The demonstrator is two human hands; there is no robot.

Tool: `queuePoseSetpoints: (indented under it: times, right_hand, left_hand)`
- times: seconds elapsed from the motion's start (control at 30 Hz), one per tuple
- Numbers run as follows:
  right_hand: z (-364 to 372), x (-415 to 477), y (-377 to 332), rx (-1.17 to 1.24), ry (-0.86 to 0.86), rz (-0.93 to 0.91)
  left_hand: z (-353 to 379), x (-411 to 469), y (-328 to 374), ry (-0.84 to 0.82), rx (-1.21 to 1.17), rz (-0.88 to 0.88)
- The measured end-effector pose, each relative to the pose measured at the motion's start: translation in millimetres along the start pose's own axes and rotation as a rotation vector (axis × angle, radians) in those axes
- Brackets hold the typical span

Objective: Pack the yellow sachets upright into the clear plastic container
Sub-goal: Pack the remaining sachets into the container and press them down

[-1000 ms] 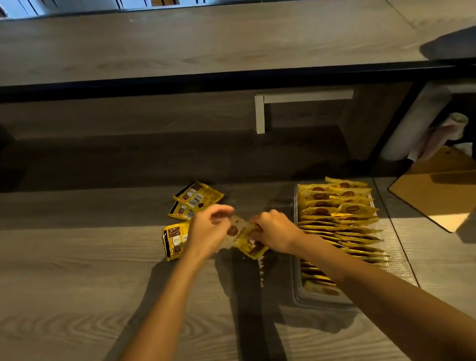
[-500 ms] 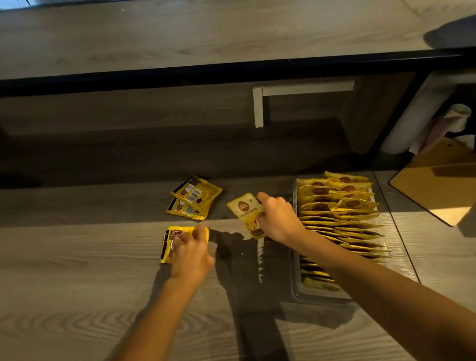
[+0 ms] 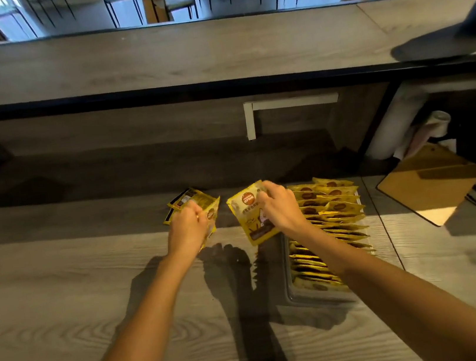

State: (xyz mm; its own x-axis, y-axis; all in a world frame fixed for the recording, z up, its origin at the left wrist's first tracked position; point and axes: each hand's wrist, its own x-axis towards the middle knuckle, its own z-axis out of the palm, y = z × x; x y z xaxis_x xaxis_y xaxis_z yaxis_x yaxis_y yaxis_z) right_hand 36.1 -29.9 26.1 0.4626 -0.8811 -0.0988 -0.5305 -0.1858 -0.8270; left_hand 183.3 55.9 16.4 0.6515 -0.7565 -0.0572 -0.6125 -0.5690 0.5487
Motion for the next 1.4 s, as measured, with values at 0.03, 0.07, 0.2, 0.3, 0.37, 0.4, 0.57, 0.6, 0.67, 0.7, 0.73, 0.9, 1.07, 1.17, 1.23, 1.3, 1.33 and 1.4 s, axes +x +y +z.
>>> queuePoseSetpoints:
  times: [0.03, 0.07, 0.2, 0.3, 0.37, 0.4, 0.57, 0.6, 0.67, 0.7, 0.73, 0.9, 1.07, 1.17, 1.23, 1.3, 1.33, 1.4]
  right_hand:
    - [-3.6, 1.7, 0.9, 0.044, 0.038, 0.008]
    - [-9.4, 2.6, 2.0, 0.095, 0.083, 0.007]
    - [-38.4, 4.8, 5.4, 0.256, 0.233, -0.02]
    - [-68.6, 8.8, 13.9, 0.301, 0.337, -0.04]
    - [-89.4, 11.2, 23.2, 0.27, 0.426, -0.024]
    - [-98.9, 11.5, 27.9, 0.245, 0.468, -0.01]
    - [-133.3, 6.7, 51.1, 0.332, 0.596, 0.07]
    - [-137.8, 5.3, 56.0, 0.338, 0.603, 0.092]
    - [-143.2, 4.8, 67.9, 0.337, 0.592, 0.144]
    - [-144.5, 5.3, 73.8, 0.332, 0.579, 0.169]
    - [-145.1, 5.6, 78.9, 0.326, 0.564, 0.191]
    - [-144.7, 7.2, 87.1, 0.326, 0.514, 0.21]
    - [-144.5, 16.3, 90.8, 0.325, 0.489, 0.176]
    - [-144.3, 20.5, 93.4, 0.335, 0.483, 0.169]
    - [-143.8, 20.9, 95.3, 0.346, 0.467, 0.166]
    - [-143.1, 20.6, 97.9, 0.363, 0.452, 0.166]
    - [-142.8, 20.5, 99.1, 0.381, 0.448, 0.17]
    - [-142.2, 20.4, 101.0, 0.436, 0.44, 0.169]
  left_hand:
    - [-5.9, 2.4, 9.5, 0.032, -0.038, 0.014]
    - [-11.1, 5.3, 19.0, 0.057, -0.065, 0.029]
    - [-19.5, 11.3, 51.1, 0.114, -0.188, 0.093]
    - [-19.0, 10.0, 77.4, 0.117, -0.291, 0.192]
    - [-16.6, 9.5, 93.9, 0.122, -0.345, 0.279]
    - [-14.3, 10.2, 101.6, 0.133, -0.354, 0.32]
    - [9.1, 9.4, 139.4, 0.052, -0.355, 0.409]
    - [14.3, 8.3, 146.6, 0.02, -0.357, 0.416]
    - [25.3, 7.7, 157.8, -0.04, -0.355, 0.424]
    - [31.2, 8.6, 161.9, -0.07, -0.351, 0.421]
    - [37.2, 9.8, 164.6, -0.099, -0.346, 0.419]
    - [59.6, 20.9, 162.9, -0.191, -0.331, 0.39]
    - [61.6, 26.4, 166.5, -0.162, -0.337, 0.409]
    - [64.7, 28.3, 169.4, -0.172, -0.35, 0.417]
    - [68.9, 30.5, 168.8, -0.224, -0.328, 0.413]
    - [70.4, 30.9, 167.9, -0.27, -0.308, 0.404]
    - [70.2, 30.5, 167.9, -0.284, -0.313, 0.4]
    - [68.0, 29.4, 168.3, -0.307, -0.347, 0.394]
